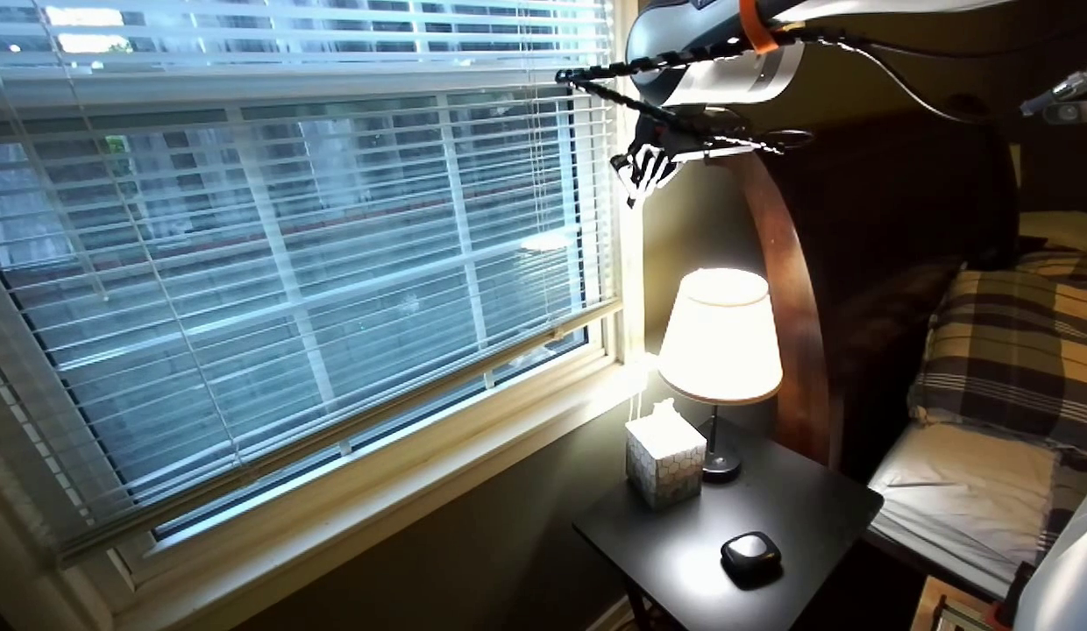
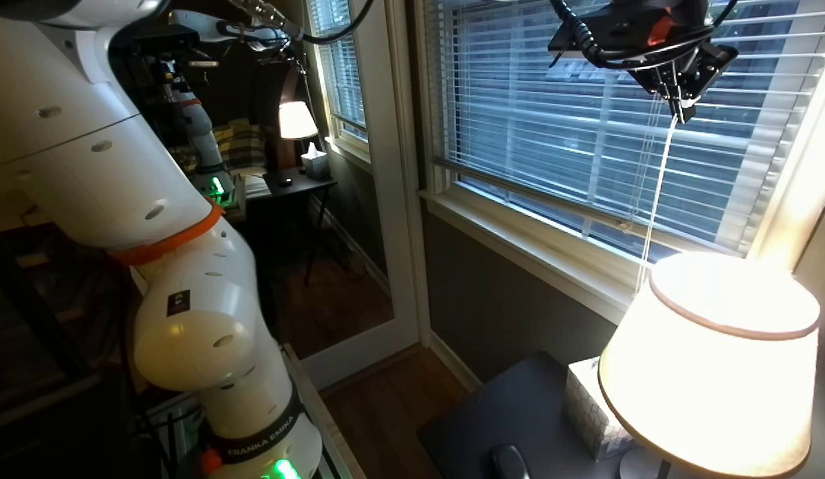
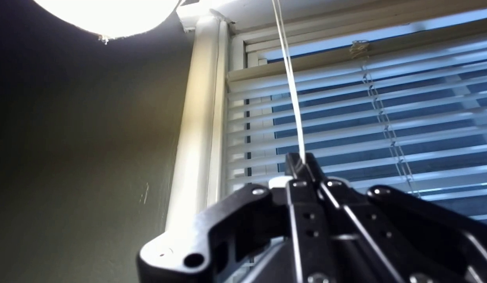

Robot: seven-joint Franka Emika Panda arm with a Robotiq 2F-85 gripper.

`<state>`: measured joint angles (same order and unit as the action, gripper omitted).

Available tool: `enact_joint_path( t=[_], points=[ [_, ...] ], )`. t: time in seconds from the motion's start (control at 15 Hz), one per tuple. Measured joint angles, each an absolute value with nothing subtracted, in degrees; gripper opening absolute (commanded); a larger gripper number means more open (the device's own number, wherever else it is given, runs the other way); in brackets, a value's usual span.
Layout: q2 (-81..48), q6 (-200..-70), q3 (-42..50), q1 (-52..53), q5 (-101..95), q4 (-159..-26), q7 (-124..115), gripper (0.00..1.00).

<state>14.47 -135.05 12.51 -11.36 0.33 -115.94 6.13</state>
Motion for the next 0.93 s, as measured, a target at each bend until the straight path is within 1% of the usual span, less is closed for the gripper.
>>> enact_joint_path(
  t=[0.53, 0.93],
  points=[
    [10.9, -134.4, 14.1, -11.8, 0.4, -116.0, 7.4, 0.0],
    [6.8, -132.5, 16.5, -11.8, 9.6, -120.2, 19.6, 0.0]
  ],
)
